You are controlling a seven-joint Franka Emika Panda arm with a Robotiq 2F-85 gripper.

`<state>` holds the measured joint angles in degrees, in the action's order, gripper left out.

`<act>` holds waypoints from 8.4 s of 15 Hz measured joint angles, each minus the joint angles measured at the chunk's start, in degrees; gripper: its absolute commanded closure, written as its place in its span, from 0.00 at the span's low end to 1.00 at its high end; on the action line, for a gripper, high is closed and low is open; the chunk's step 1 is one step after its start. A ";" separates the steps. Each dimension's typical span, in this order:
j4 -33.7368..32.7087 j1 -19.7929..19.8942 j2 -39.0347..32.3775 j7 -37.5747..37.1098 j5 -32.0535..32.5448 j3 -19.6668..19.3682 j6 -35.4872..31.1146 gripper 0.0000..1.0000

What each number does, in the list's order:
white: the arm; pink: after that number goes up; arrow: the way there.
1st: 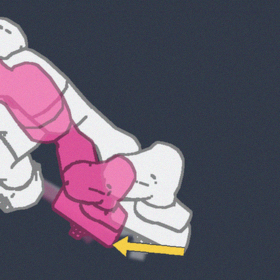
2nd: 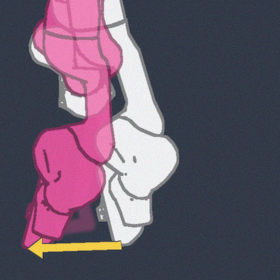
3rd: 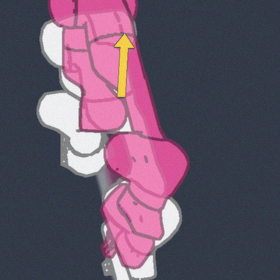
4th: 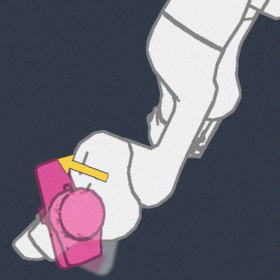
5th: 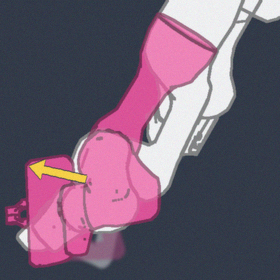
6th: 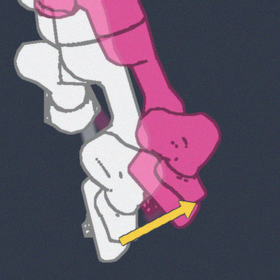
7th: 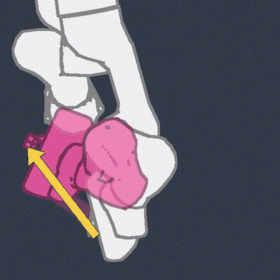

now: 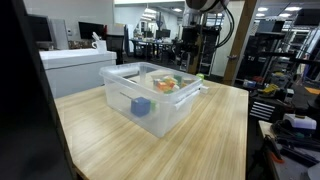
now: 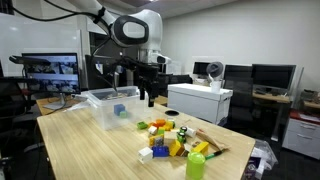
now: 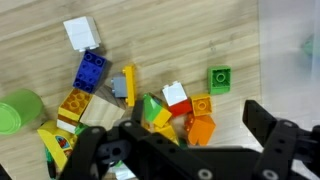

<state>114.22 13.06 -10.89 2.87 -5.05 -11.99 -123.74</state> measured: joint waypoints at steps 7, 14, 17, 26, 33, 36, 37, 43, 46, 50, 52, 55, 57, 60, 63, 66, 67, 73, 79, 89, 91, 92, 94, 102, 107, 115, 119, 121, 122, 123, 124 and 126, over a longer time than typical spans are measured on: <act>-1.03 1.16 -10.93 4.26 -0.09 0.85 -8.57 0.00; -8.28 4.69 -18.45 19.99 0.42 3.87 -8.61 0.00; -11.87 5.95 -20.23 25.81 1.01 4.95 -8.17 0.00; -14.36 8.67 -23.08 35.09 0.94 7.90 0.43 0.33; -15.34 9.12 -23.32 35.12 0.86 7.82 0.44 0.55; -15.35 9.12 -23.36 35.12 0.84 7.83 0.44 0.55; -15.39 9.12 -23.36 35.02 0.84 7.83 0.40 0.55; -16.26 7.68 -20.86 34.20 0.93 7.86 0.44 0.55; -16.24 6.14 -17.11 32.46 1.09 7.79 0.86 0.55; -16.23 3.73 -11.71 29.62 1.40 7.79 2.03 0.55; -16.14 1.64 -7.82 28.12 1.40 8.13 3.04 0.55; -15.12 -1.47 -3.29 27.31 1.40 9.15 4.12 0.55; -13.17 -4.05 -0.22 26.83 1.40 10.39 4.93 0.55; -8.73 -8.04 3.03 24.77 1.40 11.80 7.04 0.55; -4.16 -9.68 3.74 22.54 2.26 11.95 8.03 0.07; -1.70 -9.52 3.74 22.17 2.06 11.42 8.07 0.00; -1.77 -9.47 3.76 22.17 1.52 11.17 8.06 0.00; -6.11 -6.98 4.02 22.13 -3.86 7.98 8.03 0.00; -9.29 -1.01 2.12 20.27 -4.60 2.47 7.38 0.00; -9.14 1.07 -7.38 0.36 -4.16 -1.05 -5.16 0.00; -7.81 1.23 -8.01 -2.79 -3.34 -2.68 -6.36 0.00; -7.26 1.32 -8.02 -4.19 -2.95 -3.27 -6.83 0.00; -5.98 1.56 -8.02 -6.77 -1.62 -4.62 -7.65 0.00; -0.87 3.39 -9.07 -12.41 1.50 -8.16 -10.41 0.00; -0.63 3.37 -11.75 -14.02 1.41 -7.80 -14.85 0.00; -3.74 3.36 -14.95 -14.68 0.87 -6.43 -18.20 0.00; -4.84 3.41 -15.55 -14.69 0.86 -6.32 -18.20 0.00; -4.83 3.59 -16.49 -14.69 0.86 -6.36 -18.20 0.00; -4.85 3.70 -16.96 -14.69 0.69 -6.31 -18.28 0.00; -4.88 3.81 -17.32 -14.69 0.39 -6.19 -18.46 0.00; -4.95 3.91 -17.66 -14.69 0.16 -6.02 -18.73 0.00; -5.31 3.97 -18.10 -14.69 0.07 -5.79 -18.85 0.00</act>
<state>108.91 17.03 -29.00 -11.82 -4.98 -17.78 -142.59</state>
